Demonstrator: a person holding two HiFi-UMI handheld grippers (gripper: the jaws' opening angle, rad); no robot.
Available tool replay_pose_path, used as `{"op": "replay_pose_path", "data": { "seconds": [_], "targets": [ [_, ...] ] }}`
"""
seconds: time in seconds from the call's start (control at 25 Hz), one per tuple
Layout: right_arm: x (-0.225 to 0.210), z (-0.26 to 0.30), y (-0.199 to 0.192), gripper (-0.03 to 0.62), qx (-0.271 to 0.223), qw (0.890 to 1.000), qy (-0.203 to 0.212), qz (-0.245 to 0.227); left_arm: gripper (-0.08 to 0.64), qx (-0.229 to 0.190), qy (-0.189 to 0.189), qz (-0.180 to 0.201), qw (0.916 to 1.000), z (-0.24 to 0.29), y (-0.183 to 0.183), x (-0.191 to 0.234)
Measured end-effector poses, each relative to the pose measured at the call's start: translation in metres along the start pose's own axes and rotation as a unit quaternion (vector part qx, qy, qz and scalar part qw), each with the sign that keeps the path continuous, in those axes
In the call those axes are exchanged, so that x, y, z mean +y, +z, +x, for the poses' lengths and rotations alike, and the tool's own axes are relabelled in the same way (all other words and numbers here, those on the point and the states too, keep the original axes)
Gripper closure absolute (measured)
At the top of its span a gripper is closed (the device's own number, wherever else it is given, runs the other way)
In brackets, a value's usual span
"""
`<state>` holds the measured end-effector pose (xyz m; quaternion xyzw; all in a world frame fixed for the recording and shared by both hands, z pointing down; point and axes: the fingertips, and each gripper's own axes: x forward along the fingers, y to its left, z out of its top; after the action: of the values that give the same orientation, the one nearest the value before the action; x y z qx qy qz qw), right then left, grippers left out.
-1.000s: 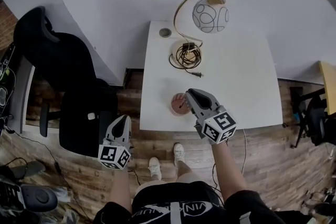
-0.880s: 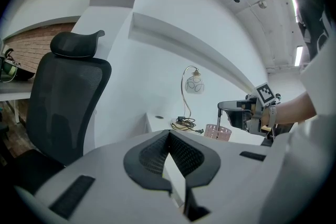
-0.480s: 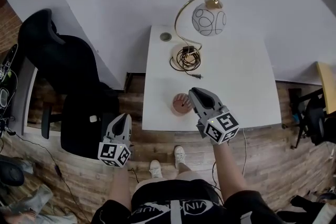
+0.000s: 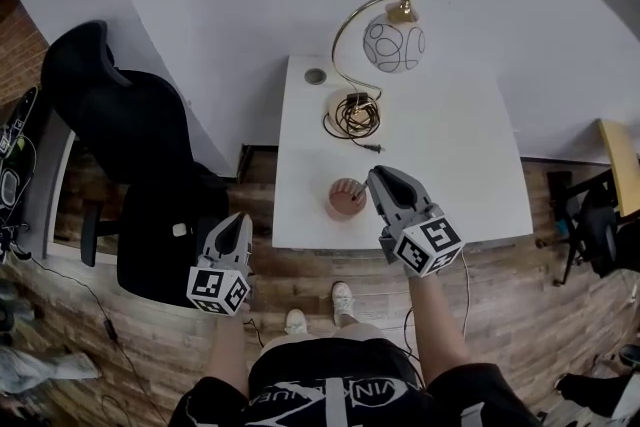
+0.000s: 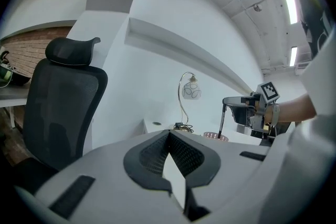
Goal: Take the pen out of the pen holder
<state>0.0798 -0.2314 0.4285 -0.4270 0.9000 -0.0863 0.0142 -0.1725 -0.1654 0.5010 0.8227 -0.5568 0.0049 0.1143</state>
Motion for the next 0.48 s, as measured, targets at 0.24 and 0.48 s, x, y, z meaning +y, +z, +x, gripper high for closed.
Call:
{"op": "replay_pose_path", "data": {
  "seconds": [0.24,0.48],
  "targets": [
    [-0.004,-0.01,0.009,0.54,-0.008,1.0,-0.012,-0.009,0.548,-0.003,-0.007,0.004,1.0,0.002,0.006,-0.004],
    [-0.011,-0.021,0.018,0.54,-0.017,0.999,-0.026,-0.014,0.548,-0.005,-0.01,0.007,0.9999,0.003,0.011,-0.007]
  ]
}}
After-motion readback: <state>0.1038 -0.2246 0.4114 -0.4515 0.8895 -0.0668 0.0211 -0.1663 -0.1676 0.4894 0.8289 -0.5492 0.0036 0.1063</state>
